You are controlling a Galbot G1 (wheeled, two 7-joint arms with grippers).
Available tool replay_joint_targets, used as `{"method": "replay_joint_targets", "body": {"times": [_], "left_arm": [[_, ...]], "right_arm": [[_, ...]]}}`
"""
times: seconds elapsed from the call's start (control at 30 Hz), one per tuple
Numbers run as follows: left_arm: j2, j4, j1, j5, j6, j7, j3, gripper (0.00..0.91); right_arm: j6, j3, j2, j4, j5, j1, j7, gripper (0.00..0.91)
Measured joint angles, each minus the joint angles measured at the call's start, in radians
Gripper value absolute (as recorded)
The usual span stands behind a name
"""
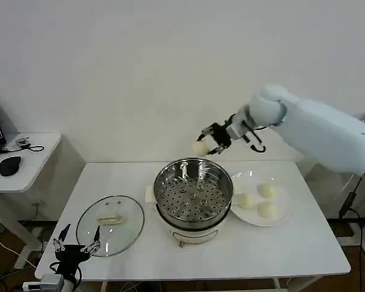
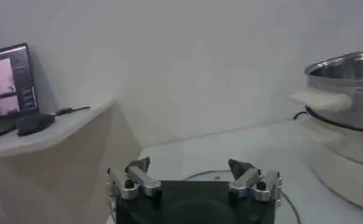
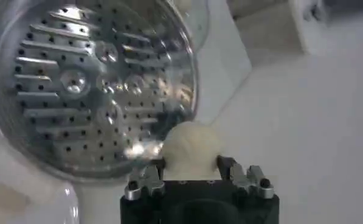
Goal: Take steamed baozi put them in steamer then cover it.
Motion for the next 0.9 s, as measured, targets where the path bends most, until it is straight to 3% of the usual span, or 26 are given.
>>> {"method": "replay_joint_targets", "body": {"times": [0.47, 0.83, 0.9], "left_arm": [[0.002, 0.008, -0.009, -0.015, 0.002, 0.001, -0.023, 0.907], [0.000, 0.007, -0.011, -0.018, -0.002, 0.000, -0.034, 0.907], [0.000, 0.010, -0.013, -0.018, -0.002, 0.000, -0.035, 0.907]], "right_arm": [[0.193, -0.041, 0.095, -0.075, -0.276, -0.088, 0.080, 0.605], [0.286, 0.000, 0.178, -0.177, -0.444, -0.157, 0.148, 0.615], [0.298, 0.009, 0.190, -0.196, -0.467, -0.166, 0.158, 0.766]]}}
